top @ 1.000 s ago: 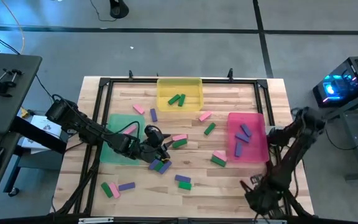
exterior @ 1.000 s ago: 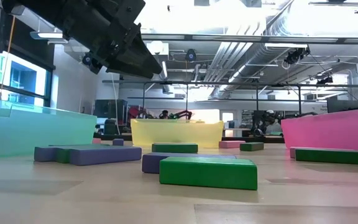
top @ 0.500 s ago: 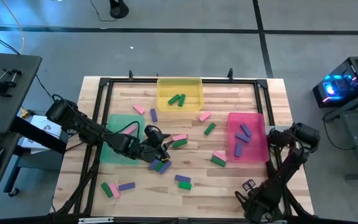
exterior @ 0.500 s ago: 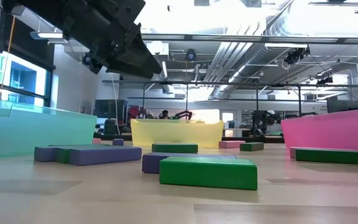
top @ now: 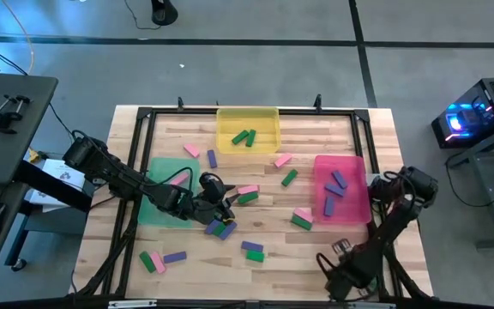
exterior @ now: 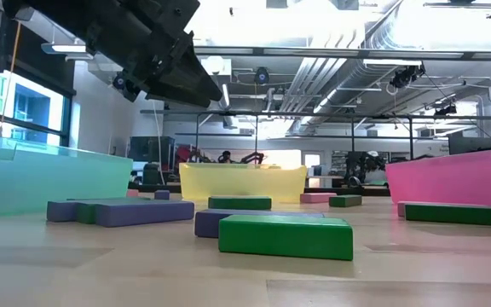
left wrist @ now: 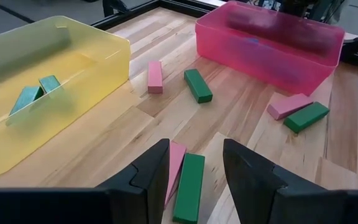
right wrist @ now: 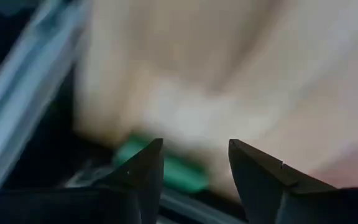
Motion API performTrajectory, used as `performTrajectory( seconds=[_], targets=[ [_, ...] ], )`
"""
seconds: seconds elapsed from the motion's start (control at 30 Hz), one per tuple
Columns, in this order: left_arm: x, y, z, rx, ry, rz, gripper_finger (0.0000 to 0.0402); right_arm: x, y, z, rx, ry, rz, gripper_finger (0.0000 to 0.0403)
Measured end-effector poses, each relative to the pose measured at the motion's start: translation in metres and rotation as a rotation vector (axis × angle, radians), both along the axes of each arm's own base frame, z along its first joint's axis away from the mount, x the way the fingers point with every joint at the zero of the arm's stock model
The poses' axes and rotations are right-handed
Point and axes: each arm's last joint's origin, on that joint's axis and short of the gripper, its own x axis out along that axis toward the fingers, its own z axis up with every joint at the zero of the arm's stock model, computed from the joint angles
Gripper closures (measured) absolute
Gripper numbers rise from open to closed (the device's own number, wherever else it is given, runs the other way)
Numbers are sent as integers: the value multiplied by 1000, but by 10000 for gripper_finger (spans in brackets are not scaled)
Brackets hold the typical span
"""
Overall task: Sort blocks
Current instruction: Put the green block into the yellow bin
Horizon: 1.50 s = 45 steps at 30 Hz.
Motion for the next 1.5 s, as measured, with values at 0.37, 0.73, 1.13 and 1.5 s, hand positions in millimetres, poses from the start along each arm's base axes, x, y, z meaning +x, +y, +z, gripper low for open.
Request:
performTrajectory(
  seconds=[0.37,0.73,1.13,1.5],
  targets=[
    [-2,-4,0,7,8,-16,265,-23,-1,-23,114,164,39,391],
    [-2,-4,0,3,6,-15,265,-26,-4,-37,150,140,25,398],
    [-1,-4,0,0,-1,-15,265,-14,-6,-26,57,75,4,402],
    [-1,-4,0,0,-1,-14,265,-20,-10,-20,64,180,-15,403]
  ],
)
